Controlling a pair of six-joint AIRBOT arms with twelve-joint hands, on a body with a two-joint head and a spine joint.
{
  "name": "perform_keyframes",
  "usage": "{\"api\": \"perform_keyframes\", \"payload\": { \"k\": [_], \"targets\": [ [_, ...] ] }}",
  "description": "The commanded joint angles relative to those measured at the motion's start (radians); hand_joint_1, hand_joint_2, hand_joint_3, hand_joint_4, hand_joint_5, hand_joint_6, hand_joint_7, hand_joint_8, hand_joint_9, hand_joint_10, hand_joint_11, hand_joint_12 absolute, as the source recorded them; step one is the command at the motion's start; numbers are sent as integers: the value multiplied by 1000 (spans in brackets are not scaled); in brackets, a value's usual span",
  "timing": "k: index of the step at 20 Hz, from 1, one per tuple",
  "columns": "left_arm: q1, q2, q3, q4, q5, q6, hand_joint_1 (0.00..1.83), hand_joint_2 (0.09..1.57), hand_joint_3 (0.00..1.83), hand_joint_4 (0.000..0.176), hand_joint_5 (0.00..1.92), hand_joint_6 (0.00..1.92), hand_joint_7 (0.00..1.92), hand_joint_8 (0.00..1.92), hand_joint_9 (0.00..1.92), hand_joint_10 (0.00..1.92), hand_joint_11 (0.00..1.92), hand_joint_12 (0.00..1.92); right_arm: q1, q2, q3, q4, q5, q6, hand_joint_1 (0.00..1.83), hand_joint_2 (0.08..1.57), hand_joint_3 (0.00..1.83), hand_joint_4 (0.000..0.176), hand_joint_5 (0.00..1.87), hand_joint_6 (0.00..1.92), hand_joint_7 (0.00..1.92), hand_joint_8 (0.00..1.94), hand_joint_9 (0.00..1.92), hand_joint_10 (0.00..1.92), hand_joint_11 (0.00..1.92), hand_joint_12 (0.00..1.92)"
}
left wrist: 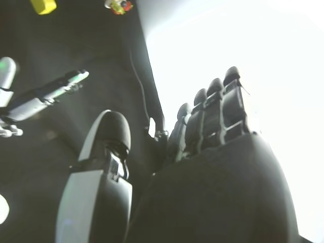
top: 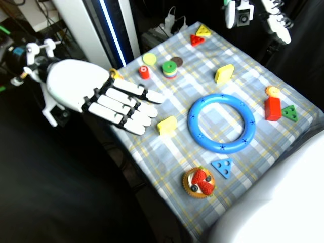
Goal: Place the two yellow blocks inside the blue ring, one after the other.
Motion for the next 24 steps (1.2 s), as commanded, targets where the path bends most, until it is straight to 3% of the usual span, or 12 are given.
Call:
{"api": "perform_keyframes", "payload": {
  "k": [1, 2, 4, 9, 11, 13, 14, 17, 19, 20, 22, 24],
  "targets": [
    [-14, 6, -3, 8, -94, -3, 555, 1391, 2, 36, 144, 2, 195, 1, 237, 92, 0, 1174, 15, 0, -1, -7, 124, -4, 597, 1306, 4, 0, 0, 0, 0, 0, 12, 28, 0, 362],
    [-17, 7, -5, 11, -85, -3, 647, 1367, 0, 1, 164, 7, 195, 1, 251, 83, 0, 1172, 16, -1, -1, -7, 127, -4, 589, 1298, 0, 0, 0, 0, 0, 0, 5, 9, 0, 280],
    [-23, 8, -8, 16, -68, -3, 595, 1363, 0, 0, 170, 6, 187, 3, 255, 67, 0, 1152, 24, -10, 0, -8, 131, -4, 531, 1297, 0, 0, 0, 0, 0, 0, 2, 1, 0, 240],
    [-20, 11, -9, 17, -44, -2, 717, 1255, 0, 0, 167, 1, 163, 2, 225, 16, 0, 993, 28, -24, 3, -10, 144, -4, 543, 1279, 0, 0, 0, 0, 0, 0, 10, 3, 0, 695],
    [-20, 10, -4, 20, -1, 8, 756, 1156, 0, 0, 137, 1, 149, 1, 233, 15, 0, 958, 26, -25, 2, -10, 144, -3, 527, 1289, 1, 0, 0, 0, 0, 0, 12, 3, 0, 547],
    [-20, 9, 2, 20, 45, 21, 796, 1040, 0, 20, 87, 0, 134, 2, 211, 4, 0, 914, 24, -25, 3, -7, 144, 1, 475, 1301, 1, 0, 0, 0, 0, 0, 0, 0, 0, 79],
    [-24, 5, 9, 20, 74, 28, 847, 999, 0, 12, 101, 3, 170, 7, 238, 13, 0, 1012, 22, -26, 3, -3, 144, 1, 460, 1306, 1, 0, 0, 0, 0, 0, 0, 0, 0, 17],
    [-54, -31, 46, 16, 169, 37, 1075, 1013, 4, 48, 134, 6, 192, 2, 231, 6, 0, 1019, 11, -28, 3, 11, 150, 9, 482, 1302, 0, 0, 0, 0, 0, 0, 0, 0, 0, 0],
    [-87, -70, 75, -7, 243, 92, 1135, 1026, 1, 42, 186, 8, 264, 10, 266, 17, 0, 1155, 4, -31, 4, 16, 154, 18, 487, 1304, 0, 0, 0, 0, 0, 0, 0, 0, 0, 0],
    [-97, -81, 84, -17, 268, 118, 1131, 1043, 4, 59, 198, 7, 289, 9, 268, 16, 0, 1254, 2, -31, 4, 17, 155, 21, 486, 1308, 2, 0, 0, 0, 0, 0, 0, 0, 0, 0],
    [-117, -109, 105, -43, 313, 171, 1177, 1039, 0, 28, 306, 22, 393, 15, 323, 34, 0, 1394, 1, -33, 4, 20, 159, 24, 472, 1309, 1, 0, 0, 0, 0, 0, 0, 0, 0, 0],
    [-132, -132, 126, -80, 354, 225, 1149, 1085, 7, 15, 448, 38, 518, 27, 354, 45, 0, 1213, -1, -33, 4, 21, 161, 29, 456, 1309, 1, 0, 0, 0, 0, 0, 0, 0, 0, 0]
  ]
}}
